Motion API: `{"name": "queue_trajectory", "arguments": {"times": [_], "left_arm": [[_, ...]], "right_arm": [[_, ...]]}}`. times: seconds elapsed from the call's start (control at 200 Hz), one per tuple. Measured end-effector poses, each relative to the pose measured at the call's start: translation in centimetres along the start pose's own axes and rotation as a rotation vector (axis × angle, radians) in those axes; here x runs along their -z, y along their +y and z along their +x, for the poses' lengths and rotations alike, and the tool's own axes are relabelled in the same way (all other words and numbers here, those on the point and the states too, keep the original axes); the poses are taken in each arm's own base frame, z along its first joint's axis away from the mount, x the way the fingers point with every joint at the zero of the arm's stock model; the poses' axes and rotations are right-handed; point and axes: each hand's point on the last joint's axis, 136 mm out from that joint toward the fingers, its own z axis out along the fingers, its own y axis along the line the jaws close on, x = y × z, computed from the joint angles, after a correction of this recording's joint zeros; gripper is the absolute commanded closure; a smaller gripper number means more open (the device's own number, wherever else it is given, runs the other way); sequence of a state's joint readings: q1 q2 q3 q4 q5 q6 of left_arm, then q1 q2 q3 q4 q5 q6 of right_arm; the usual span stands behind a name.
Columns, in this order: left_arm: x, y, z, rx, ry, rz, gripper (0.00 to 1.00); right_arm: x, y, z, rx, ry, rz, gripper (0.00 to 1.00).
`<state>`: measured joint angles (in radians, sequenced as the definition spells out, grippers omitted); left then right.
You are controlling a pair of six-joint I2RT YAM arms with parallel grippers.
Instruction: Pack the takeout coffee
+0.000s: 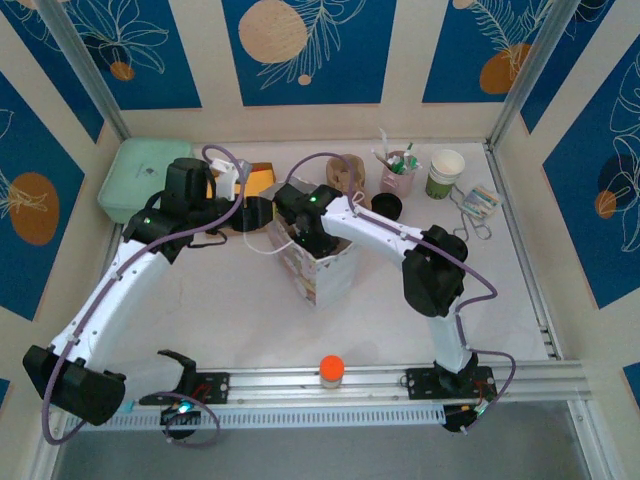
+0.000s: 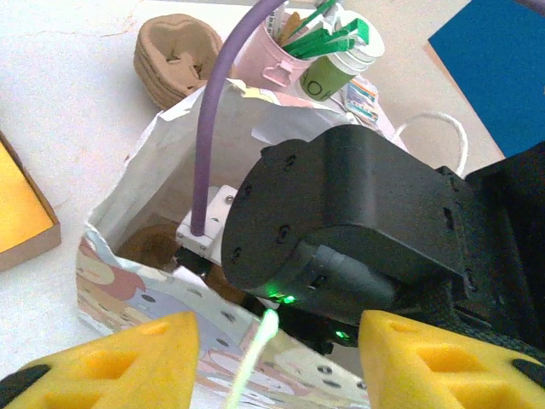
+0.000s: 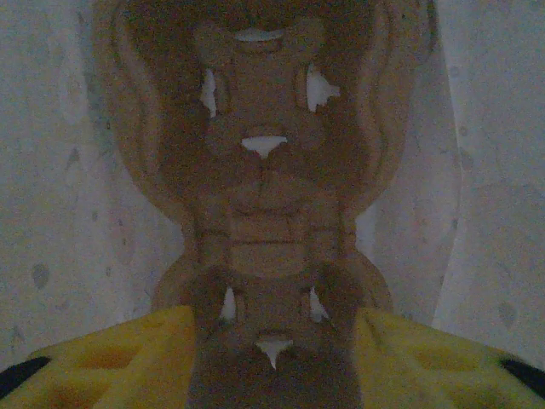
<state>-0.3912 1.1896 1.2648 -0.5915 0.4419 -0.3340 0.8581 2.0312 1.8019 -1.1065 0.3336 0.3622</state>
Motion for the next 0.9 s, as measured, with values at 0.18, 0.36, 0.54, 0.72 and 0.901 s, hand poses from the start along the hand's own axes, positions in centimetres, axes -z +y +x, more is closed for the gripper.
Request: {"name": "queue_trajectory", "arguments": {"times": [0.18, 0.36, 0.54, 0.72, 0.901], "left_arm": [[0.6, -0.1, -0.6, -0.01, -0.013, -0.021, 0.4], [1.4, -0.4, -1.2, -0.034, -0.032, -0.035, 0.34], [1.8, -0.4, -1.1, -0.039, -0.036, -0.043, 0.28], [2.0, -0.4, -1.1, -0.04, -0.038, -0.047, 0.21], [2.0, 0.1, -0.9, -0.041, -0.032, -0.074, 0.15]], "right_arm": [[2.6, 0.3, -0.7, -0.001, -0.041, -0.013, 0.39], [7.8, 0.7, -1.7, 0.001, -0.142, -0.052, 0.22], [11.7, 0.9, -1.9, 0.004, -0.208, -0.078, 0.2], [13.6, 0.8, -1.6, 0.009, -0.219, -0.083, 0.19], [16.5, 0.8, -1.5, 0.013, -0.264, -0.094, 0.17]]}}
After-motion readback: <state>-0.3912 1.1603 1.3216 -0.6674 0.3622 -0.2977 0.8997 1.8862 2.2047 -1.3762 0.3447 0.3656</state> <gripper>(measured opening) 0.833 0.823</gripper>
